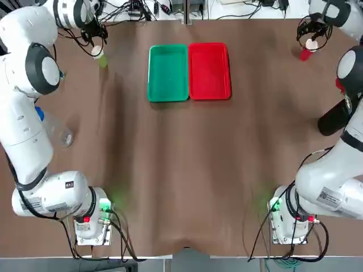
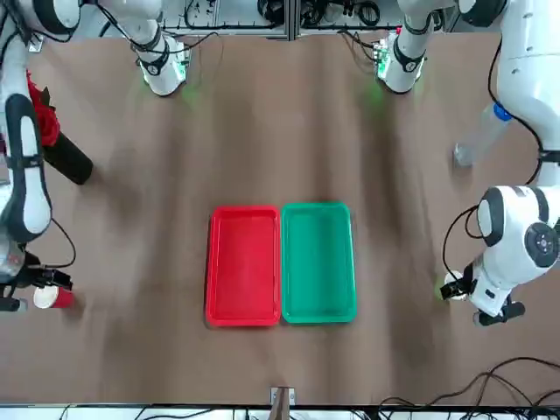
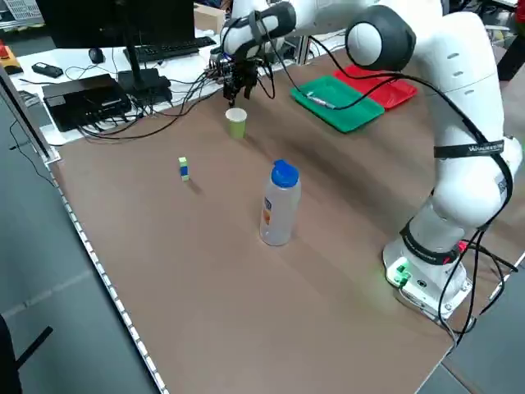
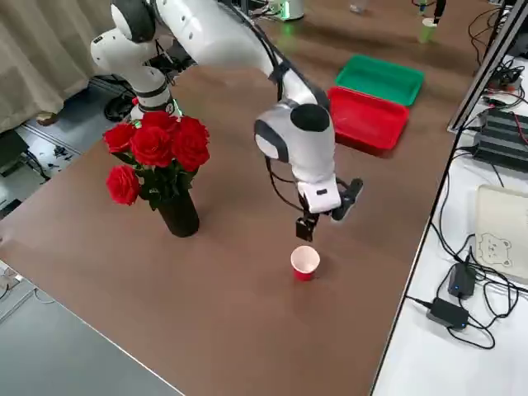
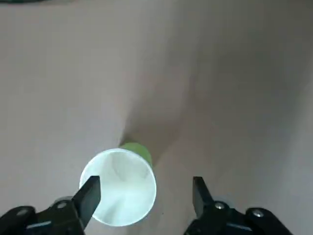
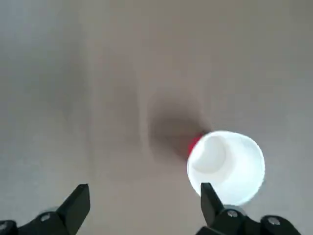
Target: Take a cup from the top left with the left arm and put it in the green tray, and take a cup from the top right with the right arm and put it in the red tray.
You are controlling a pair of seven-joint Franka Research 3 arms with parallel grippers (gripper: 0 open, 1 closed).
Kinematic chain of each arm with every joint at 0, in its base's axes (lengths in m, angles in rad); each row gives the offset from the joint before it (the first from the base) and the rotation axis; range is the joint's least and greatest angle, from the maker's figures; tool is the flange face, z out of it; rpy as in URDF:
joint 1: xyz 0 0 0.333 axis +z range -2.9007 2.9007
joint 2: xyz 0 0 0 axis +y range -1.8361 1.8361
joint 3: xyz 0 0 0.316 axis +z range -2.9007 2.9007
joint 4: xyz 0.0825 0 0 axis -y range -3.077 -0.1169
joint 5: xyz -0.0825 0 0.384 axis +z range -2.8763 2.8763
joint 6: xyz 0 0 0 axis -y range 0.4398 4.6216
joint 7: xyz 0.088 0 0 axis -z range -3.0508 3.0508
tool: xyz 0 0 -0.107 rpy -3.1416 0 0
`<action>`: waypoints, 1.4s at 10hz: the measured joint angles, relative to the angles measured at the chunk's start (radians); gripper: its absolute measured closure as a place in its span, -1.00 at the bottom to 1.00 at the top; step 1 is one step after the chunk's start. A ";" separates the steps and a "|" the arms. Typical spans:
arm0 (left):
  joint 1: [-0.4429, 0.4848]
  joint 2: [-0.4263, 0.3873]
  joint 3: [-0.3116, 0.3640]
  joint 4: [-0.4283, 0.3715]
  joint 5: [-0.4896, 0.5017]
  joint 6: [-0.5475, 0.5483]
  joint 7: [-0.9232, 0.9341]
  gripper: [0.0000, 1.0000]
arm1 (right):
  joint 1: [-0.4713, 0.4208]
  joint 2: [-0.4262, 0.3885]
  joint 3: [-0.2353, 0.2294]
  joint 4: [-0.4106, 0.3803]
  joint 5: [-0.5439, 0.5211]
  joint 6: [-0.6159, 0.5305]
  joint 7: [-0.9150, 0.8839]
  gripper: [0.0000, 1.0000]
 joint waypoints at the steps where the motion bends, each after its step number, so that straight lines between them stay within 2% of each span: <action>1: 0.000 0.001 0.000 -0.005 0.000 -0.007 -0.004 -0.63 | 0.000 0.022 0.001 0.001 0.000 0.037 -0.008 -1.00; 4: 0.000 0.010 0.001 -0.025 0.001 -0.011 -0.007 -0.31 | -0.009 0.057 -0.001 0.016 0.000 0.077 -0.081 -0.98; 5: 0.000 0.016 0.002 -0.025 0.002 -0.011 -0.007 -0.13 | -0.018 0.064 -0.002 0.018 0.000 0.087 -0.112 -0.96; 6: 0.000 0.020 0.003 -0.025 0.002 -0.011 -0.007 -0.03 | -0.027 0.068 -0.002 0.019 0.000 0.089 -0.136 -0.91; 7: 0.000 0.025 0.004 -0.026 0.007 -0.011 -0.007 0.31 | -0.037 0.073 -0.002 0.019 0.000 0.089 -0.147 -0.88; 8: 0.000 0.033 0.004 -0.027 0.032 -0.011 -0.007 0.60 | -0.044 0.076 -0.002 0.019 0.000 0.090 -0.153 -0.74; 10: 0.000 0.057 0.004 -0.027 0.073 -0.010 -0.011 0.70 | -0.046 0.082 -0.002 0.019 0.000 0.090 -0.153 -0.08; 12: 0.000 0.055 0.004 -0.012 0.075 -0.010 -0.012 0.94 | -0.046 0.090 -0.002 0.019 0.000 0.089 -0.155 0.21; 13: 0.000 0.046 0.004 0.001 0.075 -0.016 -0.014 0.96 | -0.046 0.091 -0.002 0.019 -0.001 0.086 -0.156 0.59; 14: 0.000 0.027 0.001 0.018 0.074 -0.052 -0.019 0.96 | -0.046 0.091 -0.002 0.020 -0.003 0.085 -0.161 0.87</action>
